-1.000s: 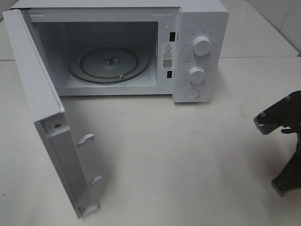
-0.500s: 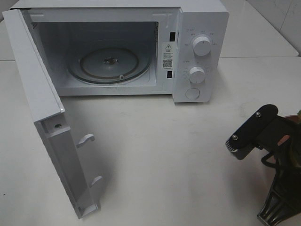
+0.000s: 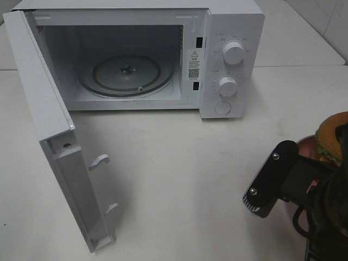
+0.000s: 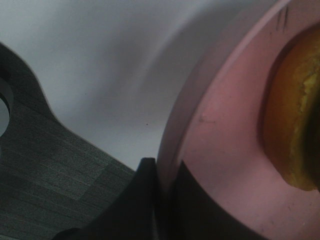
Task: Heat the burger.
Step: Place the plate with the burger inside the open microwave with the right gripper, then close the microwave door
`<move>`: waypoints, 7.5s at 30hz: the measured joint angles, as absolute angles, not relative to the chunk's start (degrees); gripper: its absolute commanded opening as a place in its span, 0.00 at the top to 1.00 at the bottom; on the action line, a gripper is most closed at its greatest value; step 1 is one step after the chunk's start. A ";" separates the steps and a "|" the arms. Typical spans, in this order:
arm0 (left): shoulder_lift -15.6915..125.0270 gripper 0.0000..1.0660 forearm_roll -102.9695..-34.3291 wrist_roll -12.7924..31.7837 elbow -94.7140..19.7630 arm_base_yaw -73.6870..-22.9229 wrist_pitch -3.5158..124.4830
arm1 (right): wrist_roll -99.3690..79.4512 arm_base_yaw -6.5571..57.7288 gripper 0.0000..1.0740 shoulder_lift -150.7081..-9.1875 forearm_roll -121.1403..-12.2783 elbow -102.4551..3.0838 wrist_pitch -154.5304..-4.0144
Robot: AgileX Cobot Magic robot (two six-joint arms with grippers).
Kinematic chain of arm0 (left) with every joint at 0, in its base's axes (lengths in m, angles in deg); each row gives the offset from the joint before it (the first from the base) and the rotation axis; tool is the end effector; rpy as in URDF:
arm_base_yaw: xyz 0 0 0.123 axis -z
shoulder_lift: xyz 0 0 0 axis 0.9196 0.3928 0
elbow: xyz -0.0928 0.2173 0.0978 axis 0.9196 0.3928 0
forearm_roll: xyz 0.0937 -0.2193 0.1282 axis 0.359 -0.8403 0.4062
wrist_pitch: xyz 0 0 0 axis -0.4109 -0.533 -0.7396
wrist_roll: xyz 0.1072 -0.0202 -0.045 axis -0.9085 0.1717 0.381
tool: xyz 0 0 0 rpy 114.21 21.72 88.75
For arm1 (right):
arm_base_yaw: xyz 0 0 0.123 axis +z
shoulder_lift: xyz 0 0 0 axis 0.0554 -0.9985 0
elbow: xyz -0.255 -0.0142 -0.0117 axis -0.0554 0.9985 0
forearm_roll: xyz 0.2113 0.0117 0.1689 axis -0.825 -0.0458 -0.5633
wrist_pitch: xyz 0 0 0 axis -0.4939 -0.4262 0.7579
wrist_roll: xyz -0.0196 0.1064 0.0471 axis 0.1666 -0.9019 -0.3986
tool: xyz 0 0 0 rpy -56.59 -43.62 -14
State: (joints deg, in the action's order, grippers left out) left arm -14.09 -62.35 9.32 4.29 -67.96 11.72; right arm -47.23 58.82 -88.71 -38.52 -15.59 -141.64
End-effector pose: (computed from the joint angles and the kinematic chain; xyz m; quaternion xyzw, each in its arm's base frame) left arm 0.0658 -0.0135 0.2761 0.0235 0.8460 -0.0491 0.5304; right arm 0.1345 0.1514 0.1170 -0.3786 0.9016 -0.1834 0.1010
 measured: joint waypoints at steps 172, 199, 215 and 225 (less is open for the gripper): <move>-14.09 0.06 -62.35 9.32 4.29 -67.96 11.72 | 42.04 36.99 0.98 -144.98 -55.19 -95.29 -122.16; -14.09 0.06 -62.35 9.32 4.29 -67.96 11.72 | 38.89 35.67 0.43 -148.65 -54.22 -99.70 -119.47; -14.09 0.06 -62.35 9.32 4.29 -67.96 11.72 | 37.57 35.67 0.34 -142.51 -54.10 -88.93 -115.05; -14.09 0.06 -62.35 9.32 4.29 -67.96 11.72 | 37.51 35.67 0.27 -135.41 -52.67 -76.90 -109.84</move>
State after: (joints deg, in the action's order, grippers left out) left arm -14.09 -62.35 9.32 4.29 -67.96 11.72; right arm 37.51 35.67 -135.41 -52.67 -76.90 -109.84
